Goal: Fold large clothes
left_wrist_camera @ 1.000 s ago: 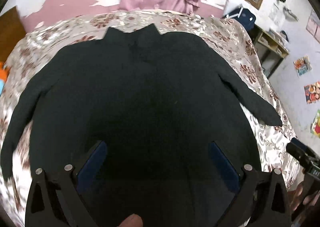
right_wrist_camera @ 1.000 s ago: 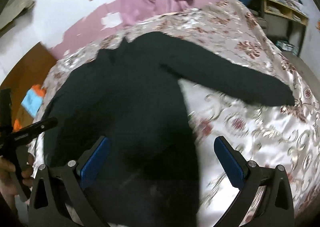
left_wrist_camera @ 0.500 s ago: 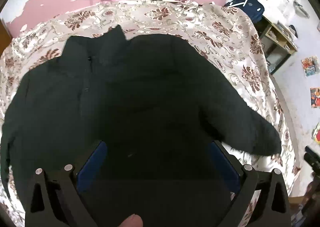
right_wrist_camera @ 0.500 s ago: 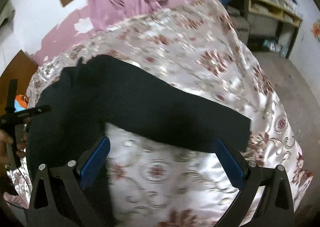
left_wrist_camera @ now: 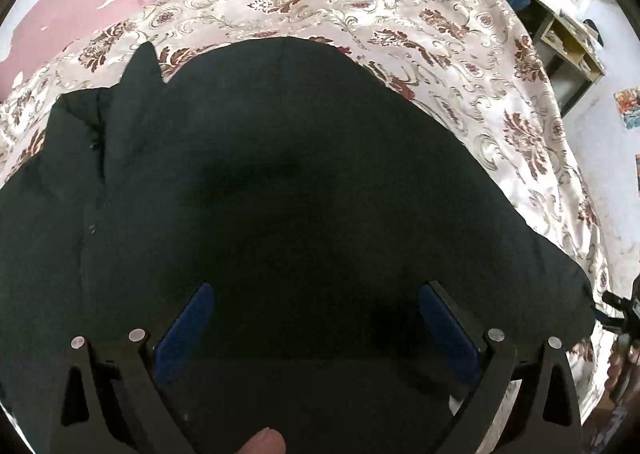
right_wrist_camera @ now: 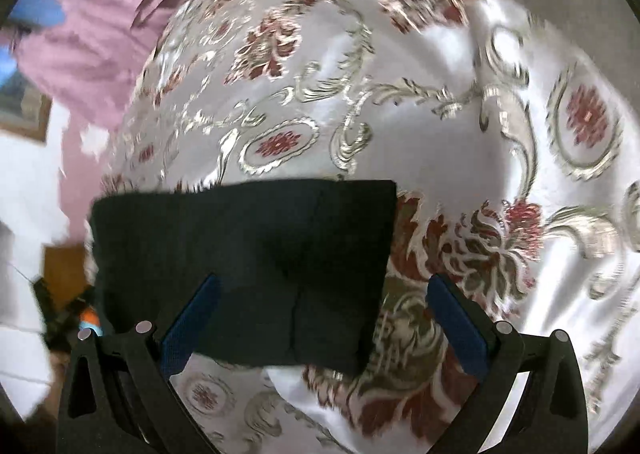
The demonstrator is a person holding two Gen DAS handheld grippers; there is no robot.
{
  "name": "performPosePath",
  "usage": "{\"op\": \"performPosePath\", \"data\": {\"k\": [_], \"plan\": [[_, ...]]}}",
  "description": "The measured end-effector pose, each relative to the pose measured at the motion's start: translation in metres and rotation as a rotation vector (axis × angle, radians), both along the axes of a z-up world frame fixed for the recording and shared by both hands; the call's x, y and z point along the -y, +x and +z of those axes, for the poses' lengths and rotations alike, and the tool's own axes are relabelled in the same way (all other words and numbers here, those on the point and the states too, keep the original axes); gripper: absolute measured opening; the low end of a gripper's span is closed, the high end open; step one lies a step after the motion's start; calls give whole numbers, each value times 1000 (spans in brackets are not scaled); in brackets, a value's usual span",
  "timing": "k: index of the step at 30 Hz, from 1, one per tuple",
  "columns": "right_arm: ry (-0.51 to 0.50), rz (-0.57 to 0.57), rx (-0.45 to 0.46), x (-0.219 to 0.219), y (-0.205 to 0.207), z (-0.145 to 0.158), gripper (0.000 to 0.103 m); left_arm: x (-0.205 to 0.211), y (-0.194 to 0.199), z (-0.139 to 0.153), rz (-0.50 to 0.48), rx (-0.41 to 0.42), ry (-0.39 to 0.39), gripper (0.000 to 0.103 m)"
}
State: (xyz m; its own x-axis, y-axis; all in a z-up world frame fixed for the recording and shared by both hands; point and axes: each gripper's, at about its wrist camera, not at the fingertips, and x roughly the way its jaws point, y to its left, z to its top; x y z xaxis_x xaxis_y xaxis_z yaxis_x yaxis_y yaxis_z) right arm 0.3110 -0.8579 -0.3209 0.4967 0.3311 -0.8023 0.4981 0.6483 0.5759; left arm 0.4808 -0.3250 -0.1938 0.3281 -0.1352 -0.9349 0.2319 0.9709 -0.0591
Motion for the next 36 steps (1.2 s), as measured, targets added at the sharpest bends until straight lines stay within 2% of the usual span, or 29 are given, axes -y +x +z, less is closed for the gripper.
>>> {"op": "performPosePath", "data": {"k": [5, 6, 12, 14, 15, 16, 20, 23, 25, 28, 34, 36], "plan": [[58, 20, -23, -5, 12, -31, 93, 1, 25, -12, 22, -15, -3, 103], [64, 27, -18, -7, 13, -35, 86, -1, 30, -14, 31, -17, -10, 103], [128, 18, 43, -10, 22, -49, 77, -24, 56, -22, 97, -53, -100, 103], [141, 29, 64, -6, 19, -47, 67, -26, 57, -27, 93, -65, -105, 103], [144, 40, 67, -7, 20, -46, 57, -25, 57, -30, 81, -71, -92, 103], [139, 49, 63, -8, 21, -44, 53, -23, 57, -33, 74, -73, -84, 103], [121, 80, 57, -5, 21, -40, 46, -17, 61, -41, 76, -81, -62, 103], [118, 98, 62, -5, 19, -37, 34, -14, 62, -46, 84, -81, -56, 103], [104, 124, 78, -8, 18, -28, 21, -12, 64, -49, 85, -81, -52, 103], [103, 123, 113, -5, 11, -12, 14, -12, 64, -50, 90, -75, -50, 103], [40, 96, 153, -8, -5, 44, 11, -17, 62, -40, 131, -70, -47, 103], [18, 103, 130, -9, -5, 50, 11, -22, 58, -30, 150, -41, -1, 103]]}}
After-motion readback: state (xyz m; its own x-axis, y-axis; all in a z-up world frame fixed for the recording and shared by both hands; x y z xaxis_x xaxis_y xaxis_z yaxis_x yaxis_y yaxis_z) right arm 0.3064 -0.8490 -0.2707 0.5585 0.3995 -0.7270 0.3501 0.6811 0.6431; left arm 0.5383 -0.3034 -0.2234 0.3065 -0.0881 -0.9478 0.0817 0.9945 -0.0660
